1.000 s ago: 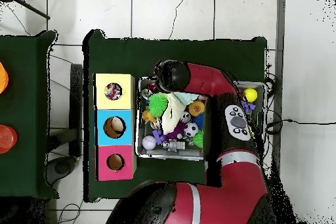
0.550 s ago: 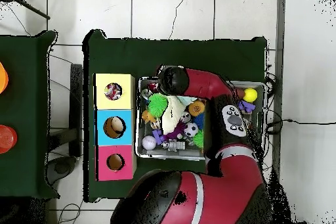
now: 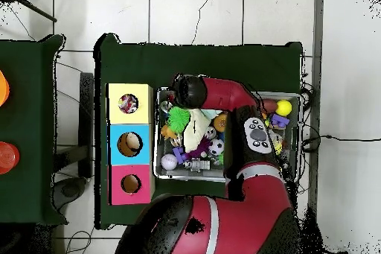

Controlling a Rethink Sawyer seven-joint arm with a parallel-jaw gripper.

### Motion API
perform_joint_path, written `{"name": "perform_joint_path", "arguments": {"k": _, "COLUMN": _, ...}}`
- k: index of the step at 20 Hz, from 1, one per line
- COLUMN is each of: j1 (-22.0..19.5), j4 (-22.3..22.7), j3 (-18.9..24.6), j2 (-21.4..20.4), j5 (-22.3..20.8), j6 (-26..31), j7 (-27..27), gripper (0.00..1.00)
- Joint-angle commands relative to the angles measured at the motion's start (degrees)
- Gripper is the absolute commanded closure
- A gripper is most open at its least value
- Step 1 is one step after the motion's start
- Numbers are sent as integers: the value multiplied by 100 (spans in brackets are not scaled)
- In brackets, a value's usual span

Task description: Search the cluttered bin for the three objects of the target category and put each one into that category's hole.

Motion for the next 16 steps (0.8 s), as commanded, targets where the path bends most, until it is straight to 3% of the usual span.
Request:
{"name": "perform_joint_path", "arguments": {"k": 1, "j1": 9, "j4": 254, "j3": 125, "j2": 23, "j5": -241, "j6": 713, "j7": -322, "gripper": 100}}
{"name": "perform_joint_path", "arguments": {"k": 3, "j1": -75, "j4": 544, "j3": 235, "j2": -276, "j5": -140, "j6": 696, "j7": -303, "gripper": 100}}
{"name": "perform_joint_path", "arguments": {"k": 8, "j1": 71, "j4": 1126, "j3": 45, "j2": -1303, "j5": 16, "j6": 1379, "j7": -169, "gripper": 100}}
{"name": "perform_joint_path", "arguments": {"k": 16, "j1": -200, "j4": 1299, "j3": 264, "j2": -1846, "j5": 82, "j6": 1905, "j7": -442, "gripper": 100}}
